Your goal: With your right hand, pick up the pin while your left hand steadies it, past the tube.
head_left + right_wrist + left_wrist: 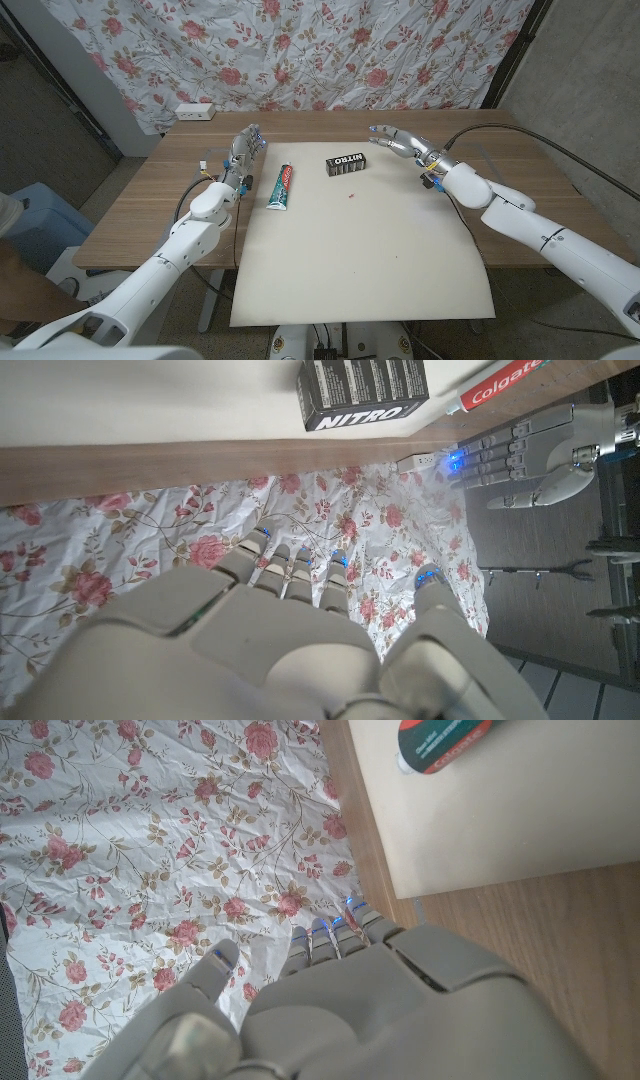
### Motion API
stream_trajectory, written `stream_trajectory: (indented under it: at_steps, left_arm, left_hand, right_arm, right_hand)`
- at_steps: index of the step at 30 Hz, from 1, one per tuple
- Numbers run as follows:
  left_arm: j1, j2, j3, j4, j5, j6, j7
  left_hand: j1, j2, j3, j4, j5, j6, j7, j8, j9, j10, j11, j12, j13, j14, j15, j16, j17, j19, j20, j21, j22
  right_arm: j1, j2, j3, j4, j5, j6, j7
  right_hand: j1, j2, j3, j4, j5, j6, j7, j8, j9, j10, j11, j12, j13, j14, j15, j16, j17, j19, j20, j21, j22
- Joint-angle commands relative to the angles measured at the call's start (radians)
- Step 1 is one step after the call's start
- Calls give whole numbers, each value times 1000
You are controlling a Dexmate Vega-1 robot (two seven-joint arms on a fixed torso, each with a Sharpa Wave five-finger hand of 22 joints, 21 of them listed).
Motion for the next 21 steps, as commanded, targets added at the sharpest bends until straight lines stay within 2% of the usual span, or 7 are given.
stream_trajectory:
  at_steps: [1, 9, 16, 21]
  left_arm:
    - [3, 0, -1, -2, 2, 12, 15]
    - [-2, 4, 0, -5, 3, 29, 22]
    - [3, 18, 0, -28, 14, 51, 40]
    - [5, 22, -2, -33, 13, 55, 42]
  left_hand:
    - [-4, 95, 4, 3, 9, 7, -3, 5, 3, 6, -3, 1, 2, 6, -6, -4, 2, 13, 0, -1, 5]
    - [-4, 96, 5, 4, 9, 10, -2, 4, 3, 9, -2, 0, 2, 8, -5, -5, 2, 14, 0, -3, 5]
    - [-3, 100, 7, 4, 9, 8, -2, 2, 4, 11, 1, -1, 2, 8, -1, -5, 2, 15, 4, -5, 5]
    - [0, 107, 11, 3, 10, 9, -5, 2, 4, 12, 4, -2, 2, 10, -1, -6, 1, 16, 5, -6, 5]
  right_arm:
    - [29, -49, -27, -56, -115, -47, 55]
    - [48, -78, -32, -78, -141, -46, 116]
    - [51, -112, -26, -143, -170, -73, 180]
    - [56, -122, -22, -180, -170, -103, 233]
  right_hand:
    - [22, 3, 7, -16, -2, 0, -14, 0, 5, -23, 1, -3, 2, -23, 10, -1, -2, -13, 4, 3, 4]
    - [53, 0, 20, -37, 2, -2, -26, 2, 6, -67, 1, -5, 3, -47, 23, -2, -5, -23, 18, 7, 5]
    - [91, -10, 34, -55, 12, 5, -43, 9, 7, -91, -1, -3, 4, -60, 35, 0, -8, -33, 24, 8, 4]
    - [132, -17, 50, -63, 24, 14, -41, 17, 9, -113, 7, -3, 5, -67, 54, 3, -10, -31, 40, 11, 4]
